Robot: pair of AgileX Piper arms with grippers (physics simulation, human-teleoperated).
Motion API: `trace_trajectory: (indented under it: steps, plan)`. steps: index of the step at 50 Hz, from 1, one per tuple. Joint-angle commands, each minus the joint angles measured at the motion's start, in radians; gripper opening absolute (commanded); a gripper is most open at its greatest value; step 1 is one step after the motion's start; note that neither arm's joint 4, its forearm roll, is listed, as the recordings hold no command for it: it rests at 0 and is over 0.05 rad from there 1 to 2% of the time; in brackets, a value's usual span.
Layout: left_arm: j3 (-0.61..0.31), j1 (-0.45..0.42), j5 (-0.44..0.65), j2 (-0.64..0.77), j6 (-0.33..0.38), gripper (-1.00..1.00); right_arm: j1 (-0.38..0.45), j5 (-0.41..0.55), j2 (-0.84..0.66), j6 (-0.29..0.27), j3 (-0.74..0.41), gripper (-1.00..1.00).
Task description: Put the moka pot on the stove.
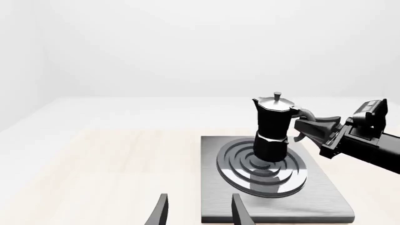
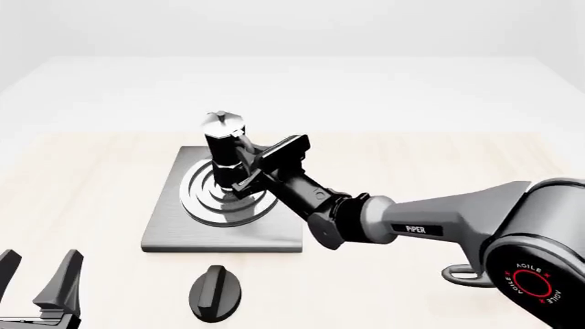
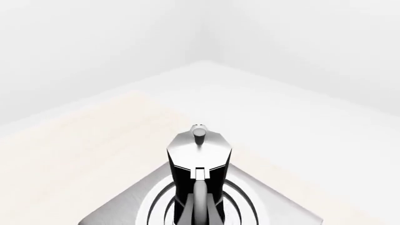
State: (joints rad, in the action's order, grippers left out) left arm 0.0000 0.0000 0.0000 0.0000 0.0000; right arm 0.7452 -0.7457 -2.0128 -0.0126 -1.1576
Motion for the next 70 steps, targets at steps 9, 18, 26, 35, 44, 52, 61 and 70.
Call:
trace_trajectory:
  steps: [9,18,26,35,44,52,61,70]
  plan:
    - [0.000,0.000,0.000,0.000,0.000,1.00,-0.001,0.025,-0.016,0.020,-0.032,-1.00]
    - [0.000,0.000,0.000,0.000,0.000,1.00,0.001,0.031,-0.032,0.031,-0.037,-1.00]
    - [0.000,0.000,0.000,0.000,0.000,1.00,0.001,0.034,-0.037,0.036,-0.039,-1.00]
    - [0.000,0.000,0.000,0.000,0.000,1.00,0.003,0.035,-0.046,0.042,-0.040,-1.00]
    - [0.000,0.000,0.000,0.000,0.000,1.00,0.002,0.037,-0.051,0.045,-0.043,-1.00]
    - [0.000,0.000,0.000,0.000,0.000,1.00,0.001,0.038,-0.054,0.046,-0.044,-1.00]
    - [0.000,0.000,0.000,0.000,0.000,1.00,0.003,0.040,-0.059,0.049,-0.045,-1.00]
    - [0.000,0.000,0.000,0.000,0.000,1.00,0.001,0.043,-0.068,0.052,-0.049,-1.00]
